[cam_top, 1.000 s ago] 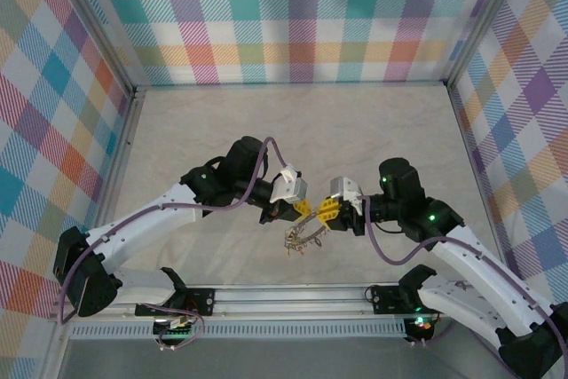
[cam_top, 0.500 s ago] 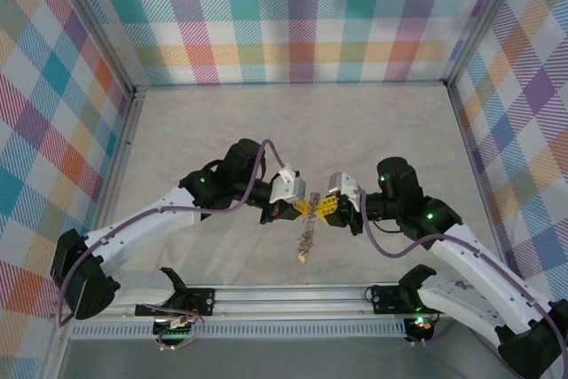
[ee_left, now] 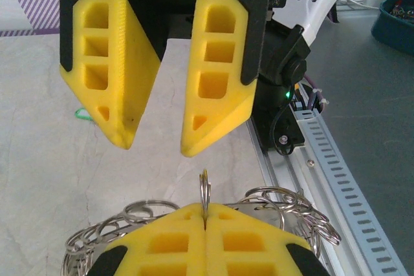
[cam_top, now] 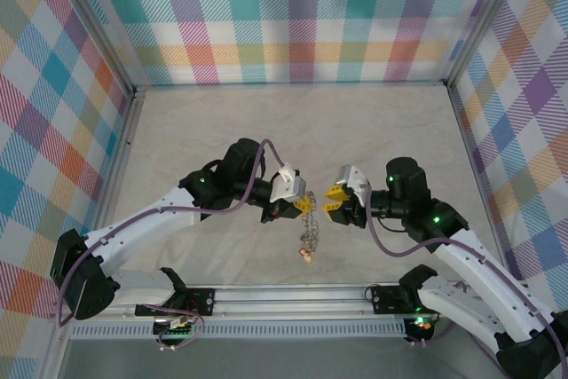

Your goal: Put the keys on the keyring

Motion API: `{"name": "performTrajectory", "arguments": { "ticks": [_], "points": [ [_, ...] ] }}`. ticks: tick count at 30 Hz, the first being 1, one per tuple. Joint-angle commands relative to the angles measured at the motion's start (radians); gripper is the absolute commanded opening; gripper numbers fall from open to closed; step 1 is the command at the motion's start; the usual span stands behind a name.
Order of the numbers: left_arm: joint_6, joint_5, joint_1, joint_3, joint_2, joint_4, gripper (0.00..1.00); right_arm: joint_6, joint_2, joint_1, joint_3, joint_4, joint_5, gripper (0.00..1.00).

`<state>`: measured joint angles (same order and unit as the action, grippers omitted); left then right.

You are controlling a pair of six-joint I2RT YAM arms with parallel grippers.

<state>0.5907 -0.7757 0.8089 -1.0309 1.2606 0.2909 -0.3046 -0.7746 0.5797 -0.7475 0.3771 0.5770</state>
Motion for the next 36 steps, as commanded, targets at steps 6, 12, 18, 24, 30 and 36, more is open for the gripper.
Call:
{"name": "performTrajectory", "arguments": {
  "ticks": [6, 12, 18, 24, 30, 36],
  "points": [
    [-0.007, -0.043, -0.011, 0.009, -0.054, -0.057, 0.0, -0.059, 0.006, -0.014, -0.019, -0.017, 0.105, 0.34],
    [-0.019, -0.052, -0.01, 0.017, -0.065, -0.077, 0.0, -0.186, 0.027, -0.014, -0.008, 0.005, 0.217, 0.36],
    [-0.061, -0.077, -0.01, 0.045, -0.071, -0.165, 0.0, -0.125, 0.015, -0.014, 0.014, -0.08, 0.263, 0.37],
    [-0.117, -0.095, -0.006, 0.074, -0.062, -0.274, 0.0, -0.035, -0.012, -0.014, 0.053, -0.24, 0.286, 0.34],
    [-0.113, -0.126, 0.001, 0.1, -0.056, -0.348, 0.0, -0.021, -0.018, -0.014, 0.074, -0.279, 0.307, 0.34],
    [-0.13, -0.126, 0.001, 0.109, -0.051, -0.4, 0.0, -0.025, 0.014, -0.014, 0.097, -0.277, 0.304, 0.25]
  ]
}}
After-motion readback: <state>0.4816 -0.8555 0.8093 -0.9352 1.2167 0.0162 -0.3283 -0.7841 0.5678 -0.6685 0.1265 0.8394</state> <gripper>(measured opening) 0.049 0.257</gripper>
